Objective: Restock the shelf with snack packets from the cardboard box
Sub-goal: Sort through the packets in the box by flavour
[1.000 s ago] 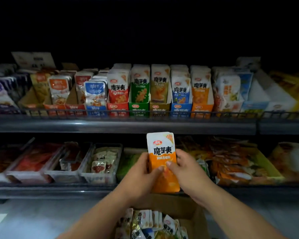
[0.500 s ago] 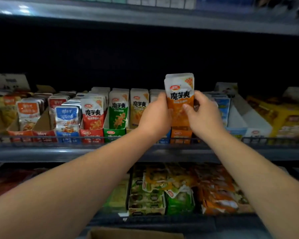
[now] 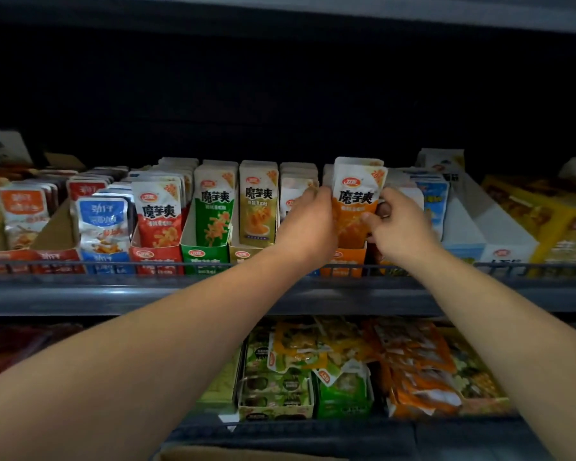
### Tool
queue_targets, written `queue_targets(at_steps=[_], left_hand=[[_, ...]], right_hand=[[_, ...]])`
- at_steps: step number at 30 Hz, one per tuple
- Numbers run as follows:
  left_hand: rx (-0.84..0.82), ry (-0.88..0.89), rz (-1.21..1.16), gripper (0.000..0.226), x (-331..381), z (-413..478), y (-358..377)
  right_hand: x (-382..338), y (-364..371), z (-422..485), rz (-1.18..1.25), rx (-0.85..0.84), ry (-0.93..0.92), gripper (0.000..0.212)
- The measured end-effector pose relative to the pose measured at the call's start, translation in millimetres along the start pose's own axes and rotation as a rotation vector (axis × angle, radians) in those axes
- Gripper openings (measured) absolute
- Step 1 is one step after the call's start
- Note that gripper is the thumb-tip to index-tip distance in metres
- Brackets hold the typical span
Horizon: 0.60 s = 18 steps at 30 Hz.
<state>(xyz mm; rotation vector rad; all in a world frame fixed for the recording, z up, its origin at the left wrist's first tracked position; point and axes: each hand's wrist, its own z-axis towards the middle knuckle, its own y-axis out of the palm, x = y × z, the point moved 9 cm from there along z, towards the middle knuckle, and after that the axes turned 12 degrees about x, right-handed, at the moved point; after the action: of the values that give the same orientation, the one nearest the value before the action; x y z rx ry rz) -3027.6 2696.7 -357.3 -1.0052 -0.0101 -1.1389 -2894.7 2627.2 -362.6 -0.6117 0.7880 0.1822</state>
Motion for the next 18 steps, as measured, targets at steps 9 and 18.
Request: queue_targets(at_steps=[9,18], left_hand=[[-0.017,0.022,0.21,0.05,-19.7,-17.6,9.0],[0.084,0.042,0.166,0.04,-20.7,-22.2,9.2]], right_hand=[[-3.4,3.8,-2.3,-0.068,-0.043,-0.05,0.082],[-25.6,16.9,11.2,-0.465,-0.141,-0.311,0.082]])
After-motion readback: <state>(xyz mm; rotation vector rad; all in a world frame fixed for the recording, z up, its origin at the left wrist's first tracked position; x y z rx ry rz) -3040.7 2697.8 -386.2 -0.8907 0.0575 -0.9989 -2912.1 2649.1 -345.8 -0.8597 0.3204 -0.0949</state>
